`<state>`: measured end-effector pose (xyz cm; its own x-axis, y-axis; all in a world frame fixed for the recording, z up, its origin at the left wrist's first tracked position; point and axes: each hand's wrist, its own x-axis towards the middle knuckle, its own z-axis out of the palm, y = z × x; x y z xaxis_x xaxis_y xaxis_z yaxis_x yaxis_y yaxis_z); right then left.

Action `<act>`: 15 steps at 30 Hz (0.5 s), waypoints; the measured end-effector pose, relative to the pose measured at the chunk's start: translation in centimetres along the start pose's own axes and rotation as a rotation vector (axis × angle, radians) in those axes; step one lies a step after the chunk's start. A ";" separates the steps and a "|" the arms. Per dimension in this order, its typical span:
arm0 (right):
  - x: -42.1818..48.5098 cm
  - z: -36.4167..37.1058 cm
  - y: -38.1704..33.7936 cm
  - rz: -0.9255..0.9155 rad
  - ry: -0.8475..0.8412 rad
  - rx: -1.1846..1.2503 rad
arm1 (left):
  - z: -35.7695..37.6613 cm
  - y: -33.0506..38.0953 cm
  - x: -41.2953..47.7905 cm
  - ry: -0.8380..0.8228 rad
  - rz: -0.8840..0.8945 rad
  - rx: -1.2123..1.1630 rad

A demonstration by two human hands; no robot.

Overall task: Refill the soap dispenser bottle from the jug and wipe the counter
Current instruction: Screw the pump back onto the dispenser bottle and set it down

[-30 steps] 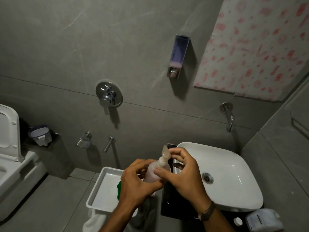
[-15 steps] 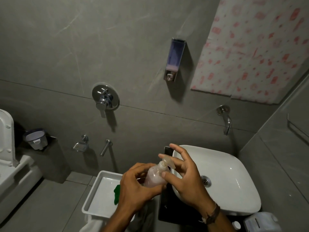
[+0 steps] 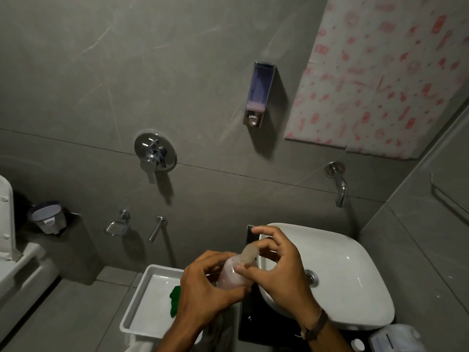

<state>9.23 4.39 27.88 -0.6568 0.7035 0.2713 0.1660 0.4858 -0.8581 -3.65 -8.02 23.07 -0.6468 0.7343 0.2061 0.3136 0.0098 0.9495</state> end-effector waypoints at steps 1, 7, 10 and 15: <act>0.1 -0.2 -0.1 0.004 -0.046 0.008 | 0.1 0.0 0.0 -0.005 0.006 0.003; 0.3 -0.8 -0.2 0.011 -0.118 0.117 | 0.3 -0.4 0.1 -0.003 0.021 0.005; 0.0 0.5 0.0 -0.019 0.104 0.089 | 0.5 -0.2 0.2 0.001 0.032 0.005; 0.0 -0.5 -0.3 0.003 -0.035 0.095 | 0.5 -0.4 0.3 -0.008 0.032 -0.018</act>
<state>9.56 4.54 28.41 -0.6822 0.6856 0.2541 0.0991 0.4310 -0.8969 -3.57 -7.49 22.64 -0.6314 0.7391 0.2347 0.3212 -0.0263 0.9467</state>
